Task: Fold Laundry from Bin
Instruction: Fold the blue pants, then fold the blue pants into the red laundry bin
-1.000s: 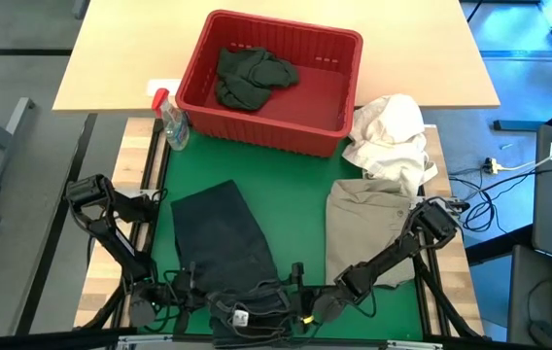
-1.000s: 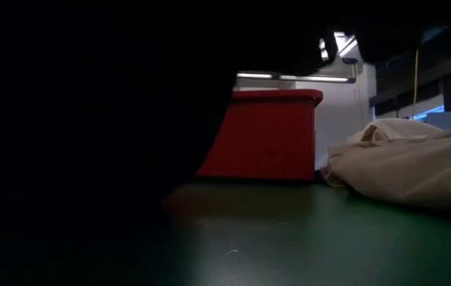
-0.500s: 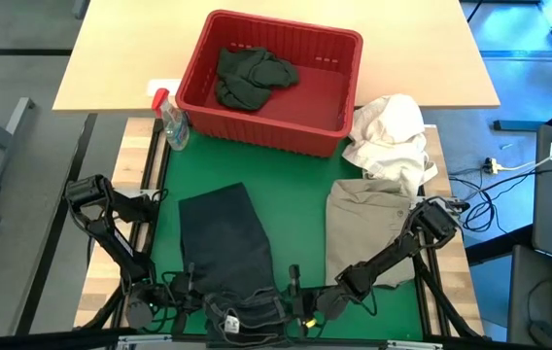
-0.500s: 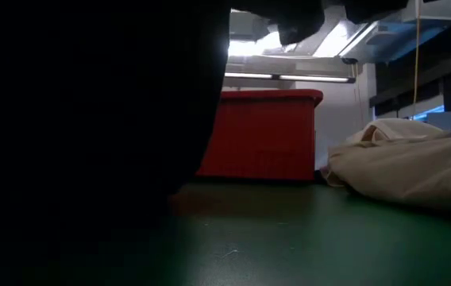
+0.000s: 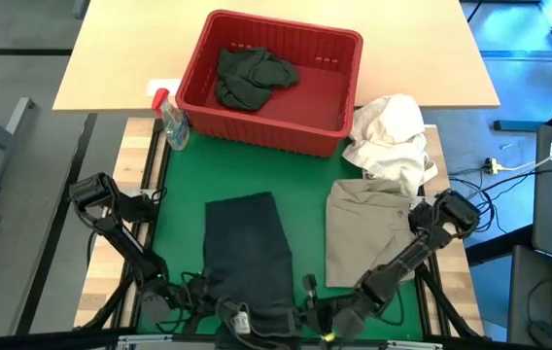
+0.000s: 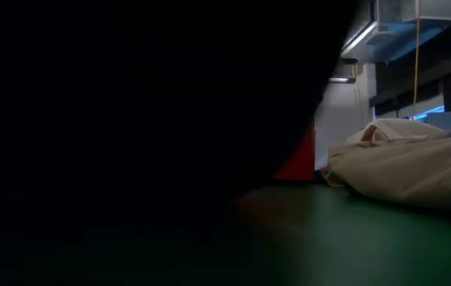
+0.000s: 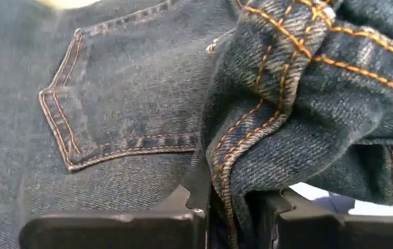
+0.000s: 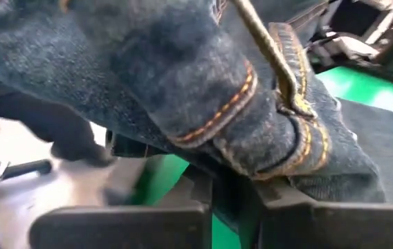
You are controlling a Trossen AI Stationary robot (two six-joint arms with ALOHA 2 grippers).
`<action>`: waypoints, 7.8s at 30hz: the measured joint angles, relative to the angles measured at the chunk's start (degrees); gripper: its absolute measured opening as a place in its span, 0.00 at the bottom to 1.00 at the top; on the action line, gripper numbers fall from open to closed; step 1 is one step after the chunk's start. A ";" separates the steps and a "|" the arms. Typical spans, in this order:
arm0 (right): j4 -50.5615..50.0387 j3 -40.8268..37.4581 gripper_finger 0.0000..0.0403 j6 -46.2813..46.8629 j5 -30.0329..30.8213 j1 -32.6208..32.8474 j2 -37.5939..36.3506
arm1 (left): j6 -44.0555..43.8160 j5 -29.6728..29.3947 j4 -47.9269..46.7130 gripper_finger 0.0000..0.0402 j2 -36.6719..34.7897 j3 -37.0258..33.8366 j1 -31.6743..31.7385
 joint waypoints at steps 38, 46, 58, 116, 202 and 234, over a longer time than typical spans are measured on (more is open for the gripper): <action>-32.88 15.44 0.06 24.00 -14.19 -17.51 0.00 | -41.93 -27.74 -16.89 0.10 -5.18 -6.27 -0.76; -32.37 15.35 0.06 18.84 -25.49 -19.11 0.15 | -42.98 -19.47 -16.48 0.10 -5.18 -7.69 -3.64; -29.94 15.47 0.06 9.82 -49.02 -14.17 -2.60 | -12.96 -4.23 13.61 0.10 -5.11 -6.39 -6.24; -35.47 13.89 0.63 10.07 -31.88 -37.32 -2.73 | -33.06 11.51 -46.49 0.44 -33.06 -15.93 -2.68; -22.72 10.50 0.63 12.48 -17.31 -24.66 -1.77 | -6.67 -2.32 -61.42 0.51 -26.25 -0.10 12.28; -22.37 10.52 0.92 44.53 -25.88 -31.63 10.26 | -5.16 -3.42 -58.41 0.51 -17.68 -0.41 15.96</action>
